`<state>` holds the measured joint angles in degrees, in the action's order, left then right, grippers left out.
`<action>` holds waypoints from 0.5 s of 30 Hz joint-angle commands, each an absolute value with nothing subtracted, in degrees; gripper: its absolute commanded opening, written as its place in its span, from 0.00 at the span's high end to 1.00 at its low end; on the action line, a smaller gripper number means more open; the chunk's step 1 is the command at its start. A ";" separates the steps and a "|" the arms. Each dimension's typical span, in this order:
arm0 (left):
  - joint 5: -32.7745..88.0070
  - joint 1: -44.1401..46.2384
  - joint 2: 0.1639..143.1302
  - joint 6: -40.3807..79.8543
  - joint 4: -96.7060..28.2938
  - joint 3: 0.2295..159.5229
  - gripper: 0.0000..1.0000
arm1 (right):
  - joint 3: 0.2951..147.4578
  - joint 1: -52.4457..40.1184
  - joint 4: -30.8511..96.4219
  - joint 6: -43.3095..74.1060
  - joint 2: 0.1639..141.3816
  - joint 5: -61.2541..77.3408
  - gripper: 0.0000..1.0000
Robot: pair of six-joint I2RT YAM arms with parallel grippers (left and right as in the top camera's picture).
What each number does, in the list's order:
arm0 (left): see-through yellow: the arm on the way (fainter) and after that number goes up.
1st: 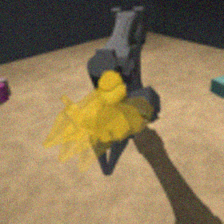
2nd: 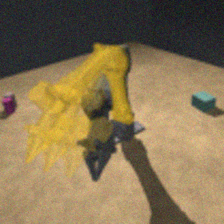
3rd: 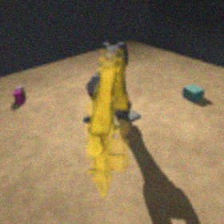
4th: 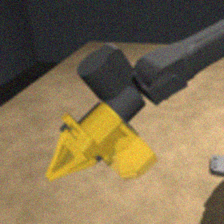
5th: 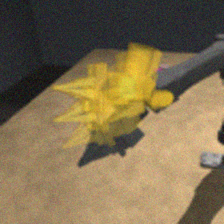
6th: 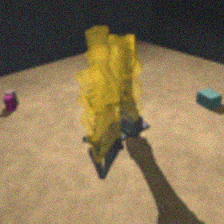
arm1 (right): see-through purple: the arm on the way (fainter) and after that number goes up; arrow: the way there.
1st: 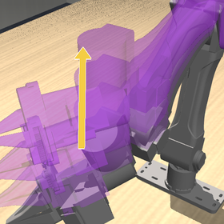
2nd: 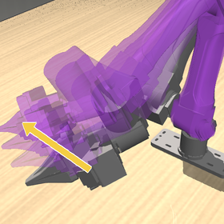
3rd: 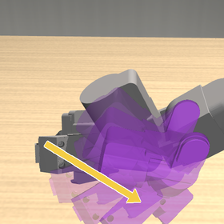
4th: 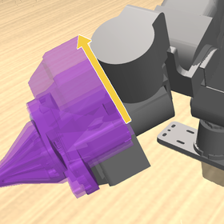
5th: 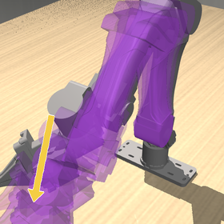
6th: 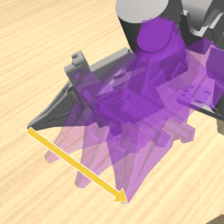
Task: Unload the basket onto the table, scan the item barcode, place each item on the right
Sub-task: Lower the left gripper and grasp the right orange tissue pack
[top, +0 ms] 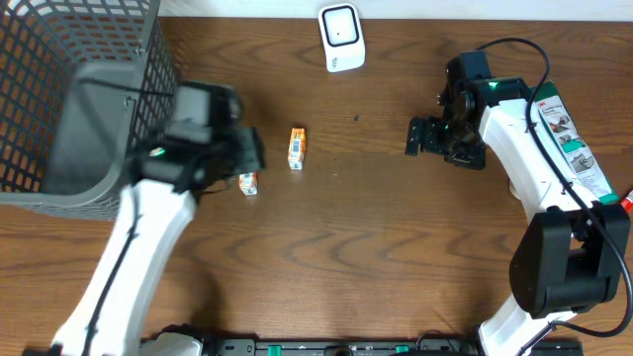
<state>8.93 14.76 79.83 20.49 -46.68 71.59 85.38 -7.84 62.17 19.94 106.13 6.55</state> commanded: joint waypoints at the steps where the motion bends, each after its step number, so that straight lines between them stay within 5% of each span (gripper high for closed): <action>1: 3.57 18.70 85.10 16.97 -45.34 70.72 0.43 | 85.25 -7.64 62.26 18.81 106.41 4.05 0.01; 15: 3.31 24.40 100.38 11.64 -29.30 70.72 0.43 | 81.23 -7.66 57.78 18.81 106.41 3.92 0.01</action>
<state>4.32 23.90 98.96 14.37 -30.57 71.05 82.65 -7.84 58.50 19.68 106.13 4.58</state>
